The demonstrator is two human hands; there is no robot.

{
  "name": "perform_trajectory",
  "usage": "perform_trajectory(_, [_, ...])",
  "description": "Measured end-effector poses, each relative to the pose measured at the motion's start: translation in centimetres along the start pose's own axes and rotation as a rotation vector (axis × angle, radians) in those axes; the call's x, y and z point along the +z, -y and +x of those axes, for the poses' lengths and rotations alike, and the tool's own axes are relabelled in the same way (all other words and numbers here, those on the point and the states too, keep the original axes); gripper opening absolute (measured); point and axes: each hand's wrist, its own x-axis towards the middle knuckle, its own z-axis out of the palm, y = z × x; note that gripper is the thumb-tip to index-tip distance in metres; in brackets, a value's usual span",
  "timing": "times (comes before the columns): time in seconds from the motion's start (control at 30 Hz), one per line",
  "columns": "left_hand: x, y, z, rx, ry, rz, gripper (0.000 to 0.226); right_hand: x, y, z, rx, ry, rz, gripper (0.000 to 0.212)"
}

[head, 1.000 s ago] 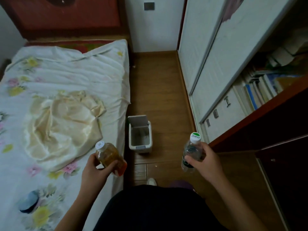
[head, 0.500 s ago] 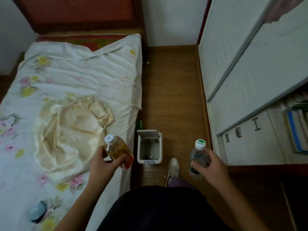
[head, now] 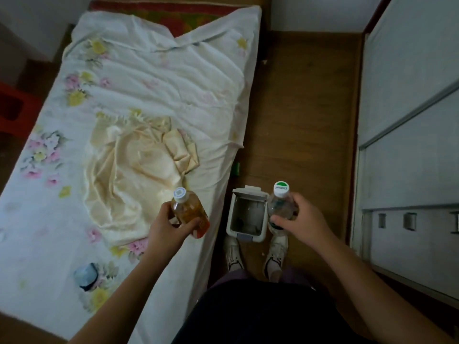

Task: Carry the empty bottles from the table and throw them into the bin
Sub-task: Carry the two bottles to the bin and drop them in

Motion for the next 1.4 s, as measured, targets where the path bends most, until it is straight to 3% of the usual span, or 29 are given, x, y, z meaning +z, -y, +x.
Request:
perform_trajectory(0.23, [6.1, 4.0, 6.9, -0.026, 0.264, 0.081, 0.069, 5.9, -3.5, 5.9, 0.141, 0.02, 0.043, 0.075])
perform_trajectory(0.4, [14.2, 9.0, 12.8, 0.01, 0.394, 0.187, 0.071, 11.6, -9.0, 11.3, 0.19, -0.023, 0.064, 0.061])
perform_trajectory(0.63, [24.9, 16.6, 18.9, -0.023, 0.408, 0.151, 0.06, 19.4, -17.5, 18.9, 0.158, -0.054, 0.086, 0.064])
perform_trajectory(0.77, [28.5, 20.2, 19.0, -0.048, 0.368, 0.126, 0.062, 22.0, -20.9, 21.6, 0.182, -0.071, 0.078, 0.052])
perform_trajectory(1.0, [29.1, 21.8, 18.1, -0.113, 0.368, 0.194, 0.056, 23.1, -23.0, 21.2, 0.313, -0.087, 0.129, 0.06])
perform_trajectory(1.17, [27.8, 21.6, 17.6, -0.114, 0.342, 0.298, 0.029, 22.9, -23.1, 20.3, 0.343, -0.059, 0.121, 0.041])
perform_trajectory(1.4, [26.4, 22.6, 16.2, -0.17, 0.486, 0.412, 0.036, 22.2, -23.0, 18.6, 0.382, 0.041, 0.092, 0.036])
